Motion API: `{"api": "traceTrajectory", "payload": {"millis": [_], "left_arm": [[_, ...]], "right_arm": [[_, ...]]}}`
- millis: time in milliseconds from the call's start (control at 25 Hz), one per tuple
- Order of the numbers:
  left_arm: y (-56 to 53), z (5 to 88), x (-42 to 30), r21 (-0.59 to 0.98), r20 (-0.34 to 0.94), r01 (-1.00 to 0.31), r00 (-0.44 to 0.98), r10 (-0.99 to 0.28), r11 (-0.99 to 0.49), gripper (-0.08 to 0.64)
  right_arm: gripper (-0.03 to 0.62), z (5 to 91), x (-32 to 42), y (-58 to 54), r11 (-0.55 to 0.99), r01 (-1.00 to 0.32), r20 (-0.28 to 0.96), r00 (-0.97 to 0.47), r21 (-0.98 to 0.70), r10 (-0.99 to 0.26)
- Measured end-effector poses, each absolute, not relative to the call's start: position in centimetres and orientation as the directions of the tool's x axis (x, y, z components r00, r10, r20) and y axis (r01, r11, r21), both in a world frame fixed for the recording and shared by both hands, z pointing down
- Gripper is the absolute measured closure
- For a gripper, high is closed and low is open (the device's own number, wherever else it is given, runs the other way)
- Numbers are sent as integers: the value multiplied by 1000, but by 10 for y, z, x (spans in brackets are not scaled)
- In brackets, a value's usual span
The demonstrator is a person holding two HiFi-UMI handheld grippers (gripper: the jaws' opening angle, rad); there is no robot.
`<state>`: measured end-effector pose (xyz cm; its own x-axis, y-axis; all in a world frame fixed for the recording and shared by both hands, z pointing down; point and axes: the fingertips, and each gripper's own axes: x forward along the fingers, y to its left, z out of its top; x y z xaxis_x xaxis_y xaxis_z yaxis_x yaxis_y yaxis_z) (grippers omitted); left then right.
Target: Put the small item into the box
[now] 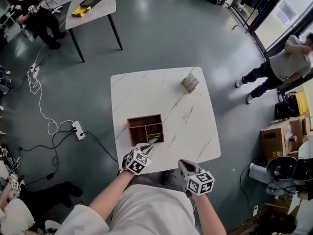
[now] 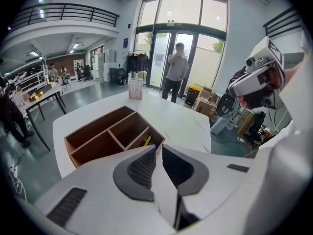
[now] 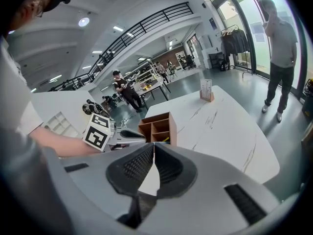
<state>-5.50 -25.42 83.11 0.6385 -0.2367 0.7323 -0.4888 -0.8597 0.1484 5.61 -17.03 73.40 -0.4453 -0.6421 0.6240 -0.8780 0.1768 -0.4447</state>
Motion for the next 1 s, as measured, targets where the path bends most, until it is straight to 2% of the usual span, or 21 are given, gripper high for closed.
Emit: {"api": "traceTrajectory", "payload": {"millis": [200,600,800,1000], "left_arm": [[-244,818,-62,166,717,-537,642,-273,-827,522],[-212,777,-84,165,669,-681,609,-426,-714,543],[-180,766,-96,257,652,-761,592,-474,-596,546],[-147,753,-100,255,638,-792,569,-519,-554,546]], "right_arm": [[565,728,55,-167,220,-870,610,-470,-441,-637],[564,712,55,-144,315,-821,564,-560,-476,-607],[564,706,60,-119,360,-799,544,-595,-483,-592],[565,701,70,-91,388,-785,526,-614,-482,-588]]}}
